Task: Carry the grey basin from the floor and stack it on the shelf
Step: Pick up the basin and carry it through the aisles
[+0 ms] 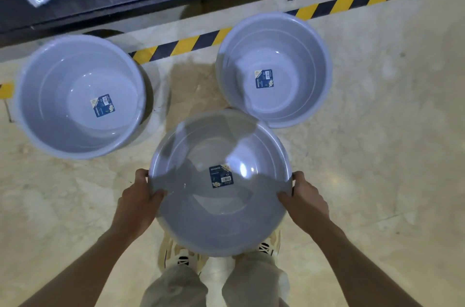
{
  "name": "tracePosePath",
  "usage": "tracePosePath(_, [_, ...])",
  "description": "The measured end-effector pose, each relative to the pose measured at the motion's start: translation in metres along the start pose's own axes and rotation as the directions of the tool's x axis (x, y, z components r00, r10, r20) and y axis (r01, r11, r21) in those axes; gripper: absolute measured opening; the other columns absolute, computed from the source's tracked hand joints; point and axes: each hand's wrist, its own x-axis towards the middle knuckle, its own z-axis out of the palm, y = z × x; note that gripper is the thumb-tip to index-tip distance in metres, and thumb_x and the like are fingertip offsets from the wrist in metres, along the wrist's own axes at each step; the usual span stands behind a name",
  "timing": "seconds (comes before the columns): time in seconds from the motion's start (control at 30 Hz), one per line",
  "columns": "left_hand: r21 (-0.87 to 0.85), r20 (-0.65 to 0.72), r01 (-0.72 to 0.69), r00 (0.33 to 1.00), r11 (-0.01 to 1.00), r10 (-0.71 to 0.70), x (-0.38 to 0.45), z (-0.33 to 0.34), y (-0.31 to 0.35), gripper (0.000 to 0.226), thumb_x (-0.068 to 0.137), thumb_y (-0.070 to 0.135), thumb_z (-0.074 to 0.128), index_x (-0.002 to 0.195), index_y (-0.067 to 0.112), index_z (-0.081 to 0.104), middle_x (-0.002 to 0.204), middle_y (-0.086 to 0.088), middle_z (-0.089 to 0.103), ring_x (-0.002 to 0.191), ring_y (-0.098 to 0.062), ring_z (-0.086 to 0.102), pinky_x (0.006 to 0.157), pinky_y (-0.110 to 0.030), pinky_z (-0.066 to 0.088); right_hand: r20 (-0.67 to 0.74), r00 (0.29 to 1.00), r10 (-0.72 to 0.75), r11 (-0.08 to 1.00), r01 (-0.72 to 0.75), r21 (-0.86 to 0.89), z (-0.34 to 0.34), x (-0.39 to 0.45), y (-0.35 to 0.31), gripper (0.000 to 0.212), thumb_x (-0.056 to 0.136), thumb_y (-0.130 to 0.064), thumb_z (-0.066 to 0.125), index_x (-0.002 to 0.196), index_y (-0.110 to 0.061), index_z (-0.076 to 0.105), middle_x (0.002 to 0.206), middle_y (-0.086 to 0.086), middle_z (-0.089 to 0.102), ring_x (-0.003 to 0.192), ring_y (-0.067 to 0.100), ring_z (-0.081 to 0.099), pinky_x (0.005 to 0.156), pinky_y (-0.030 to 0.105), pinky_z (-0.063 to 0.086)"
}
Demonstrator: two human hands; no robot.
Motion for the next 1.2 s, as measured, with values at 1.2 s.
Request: tracePosePath(1.2, [0.007,-0.043,-0.195,0.98,0.981,0.195,0.147,-0.011,0.244,0.039,0.092,0.031,0.066,0.121,0.013,0.046,0.089,-0.017,0.07,0.084,-0.043,0.065,0.067,-0.042,0.049,-0.234,0.968,-0.093,0.985,0.056,-0.16,-0.225,0.186,-0.04,0.042,0.092,-0.042,0.058,0.125,-0.02,0.043,0.097,0.008,0.068,0.088,0.034,0.06,0.07,0.04,0.042])
